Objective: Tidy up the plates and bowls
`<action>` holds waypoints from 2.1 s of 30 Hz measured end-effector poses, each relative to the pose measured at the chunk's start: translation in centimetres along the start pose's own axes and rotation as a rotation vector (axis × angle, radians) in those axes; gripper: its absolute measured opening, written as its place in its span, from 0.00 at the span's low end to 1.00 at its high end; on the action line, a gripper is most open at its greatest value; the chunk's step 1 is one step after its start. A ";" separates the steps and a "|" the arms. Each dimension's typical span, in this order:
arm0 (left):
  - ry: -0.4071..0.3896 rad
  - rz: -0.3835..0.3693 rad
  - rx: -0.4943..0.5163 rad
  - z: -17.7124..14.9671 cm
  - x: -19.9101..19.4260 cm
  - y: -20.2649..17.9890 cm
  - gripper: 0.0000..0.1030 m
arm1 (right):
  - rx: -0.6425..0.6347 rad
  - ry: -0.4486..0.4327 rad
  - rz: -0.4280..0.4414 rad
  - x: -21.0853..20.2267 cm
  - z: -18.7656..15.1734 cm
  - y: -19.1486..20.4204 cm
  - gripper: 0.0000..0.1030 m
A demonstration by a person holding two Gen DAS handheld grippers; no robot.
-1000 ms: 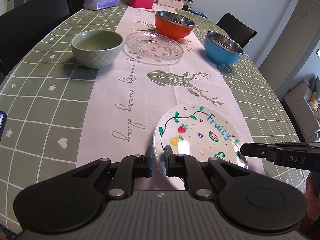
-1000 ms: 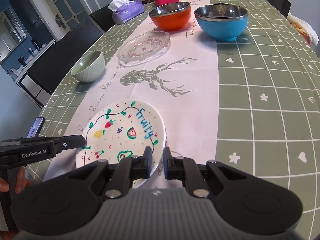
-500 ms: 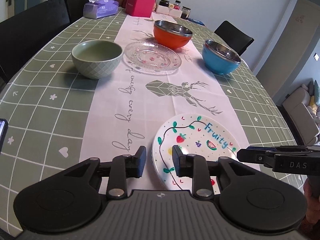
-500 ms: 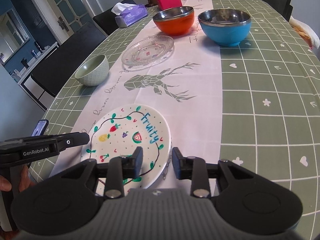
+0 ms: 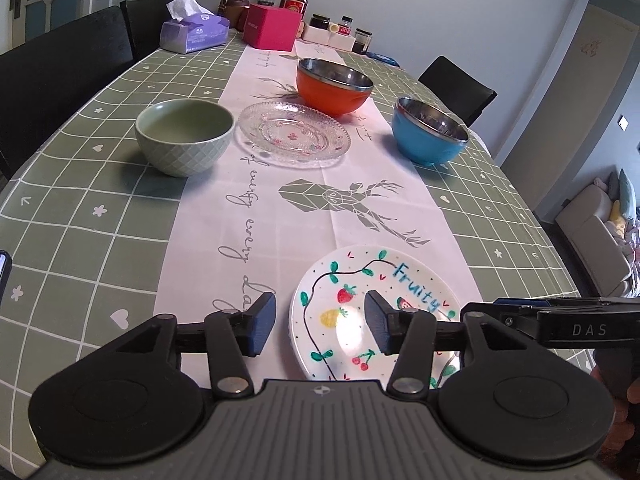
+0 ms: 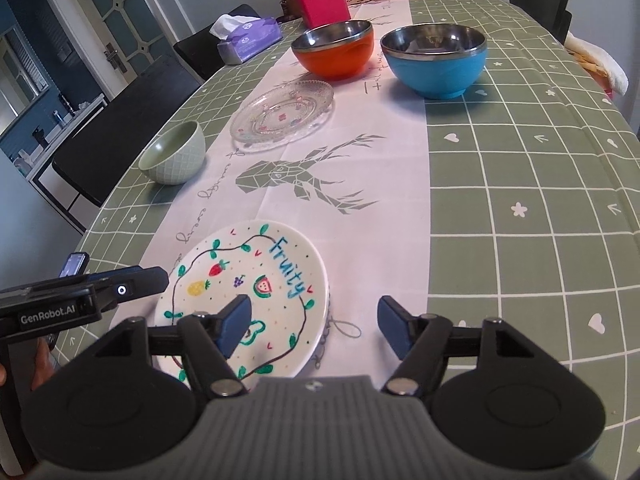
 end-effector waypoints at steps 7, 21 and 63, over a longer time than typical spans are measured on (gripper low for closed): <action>-0.001 -0.032 -0.028 0.8 0.2 -0.3 0.63 | 0.034 -0.031 -0.005 -0.1 1.1 -0.5 0.71; 0.021 -0.047 0.058 4.6 3.0 -1.3 0.64 | 0.070 -0.064 -0.003 1.2 4.7 -1.4 0.72; 0.004 -0.049 0.018 12.7 10.5 1.7 0.62 | 0.536 0.064 0.187 19.3 13.4 -3.3 0.06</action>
Point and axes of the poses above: each gripper's, at about its wrist camera, not at the fingertips, and x roughly the way its jaws point, y to its left, z to its top, the point moved 5 cm from there along x, roughly the way its jaws point, and after that the axes turned 7 degrees about -y, right-handed, at the moved point
